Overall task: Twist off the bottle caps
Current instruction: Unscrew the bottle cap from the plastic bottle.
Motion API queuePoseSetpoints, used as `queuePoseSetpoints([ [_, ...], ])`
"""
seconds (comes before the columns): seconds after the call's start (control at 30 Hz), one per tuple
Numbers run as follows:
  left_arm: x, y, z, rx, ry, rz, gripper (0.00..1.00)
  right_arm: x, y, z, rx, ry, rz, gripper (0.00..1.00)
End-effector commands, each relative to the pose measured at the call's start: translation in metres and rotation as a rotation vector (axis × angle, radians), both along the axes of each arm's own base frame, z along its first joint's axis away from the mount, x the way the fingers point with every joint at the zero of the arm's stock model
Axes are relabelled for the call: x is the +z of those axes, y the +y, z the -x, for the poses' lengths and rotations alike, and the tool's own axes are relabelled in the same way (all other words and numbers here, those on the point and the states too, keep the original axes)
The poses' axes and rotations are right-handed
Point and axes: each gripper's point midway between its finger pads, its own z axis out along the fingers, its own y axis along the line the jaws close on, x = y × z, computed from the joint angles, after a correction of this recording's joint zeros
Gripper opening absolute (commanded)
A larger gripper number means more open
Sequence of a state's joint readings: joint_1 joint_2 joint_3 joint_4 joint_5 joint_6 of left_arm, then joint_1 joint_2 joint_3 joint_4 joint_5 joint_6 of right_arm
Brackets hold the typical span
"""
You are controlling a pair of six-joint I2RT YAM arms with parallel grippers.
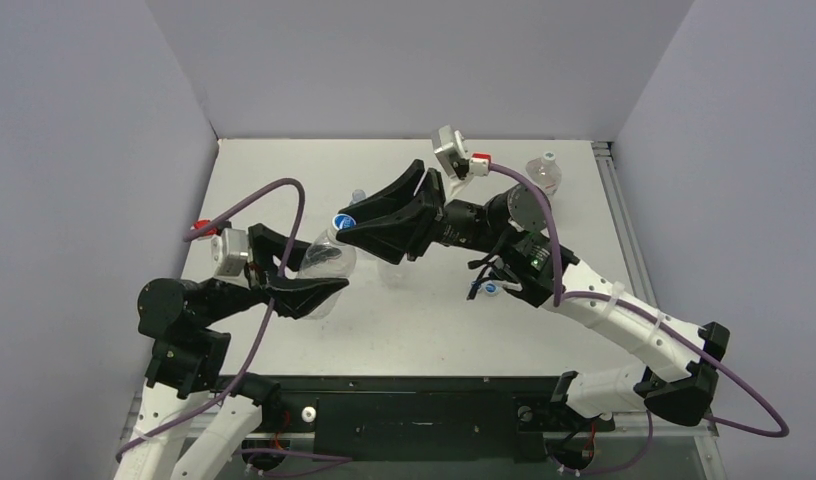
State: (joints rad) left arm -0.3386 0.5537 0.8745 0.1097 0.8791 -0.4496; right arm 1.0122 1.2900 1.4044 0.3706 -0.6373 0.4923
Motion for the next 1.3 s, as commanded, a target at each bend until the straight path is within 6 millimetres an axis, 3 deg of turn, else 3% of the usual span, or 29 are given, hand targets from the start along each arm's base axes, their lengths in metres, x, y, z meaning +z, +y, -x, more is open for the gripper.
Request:
queuePoseSetpoints([
  [0.0,0.011,0.001,0.002,0.003,-0.035,-0.006,0.16,0.025,-0.004,-0.02,-0.177,-0.015,-0.005,0.32],
  [0.13,-0.002,0.024,-0.054,0.326,-0.133,-0.048,0.13,0.015,-0.019,-0.063,-0.482,0.116,0.053,0.5],
  [0.23,-0.015,0.04,-0.081,0.486,-0.17,-0.087,0.12,0.009,-0.023,-0.065,-0.604,0.157,0.078,0.55],
  [0.27,-0.016,0.047,-0.089,0.542,-0.182,-0.097,0.12,0.005,-0.033,-0.078,-0.714,0.188,0.104,0.56],
  [0.43,-0.022,0.062,-0.108,0.662,-0.207,-0.117,0.12,-0.018,-0.014,-0.089,-0.848,0.248,0.23,0.56],
  [0.6,-0.022,0.068,-0.112,0.707,-0.208,-0.119,0.12,-0.022,0.001,-0.092,-0.856,0.275,0.23,0.55],
  [0.93,-0.026,0.067,-0.112,0.7,-0.195,-0.114,0.11,-0.019,0.009,-0.096,-0.834,0.32,0.188,0.42],
  [1.1,-0.027,0.066,-0.113,0.698,-0.188,-0.112,0.11,-0.021,0.015,-0.097,-0.798,0.346,0.171,0.23],
  [1.2,-0.028,0.066,-0.113,0.697,-0.183,-0.11,0.11,-0.022,0.017,-0.097,-0.786,0.35,0.171,0.04],
  [1.27,-0.028,0.065,-0.113,0.692,-0.173,-0.108,0.11,-0.022,0.017,-0.098,-0.781,0.349,0.173,0.0],
])
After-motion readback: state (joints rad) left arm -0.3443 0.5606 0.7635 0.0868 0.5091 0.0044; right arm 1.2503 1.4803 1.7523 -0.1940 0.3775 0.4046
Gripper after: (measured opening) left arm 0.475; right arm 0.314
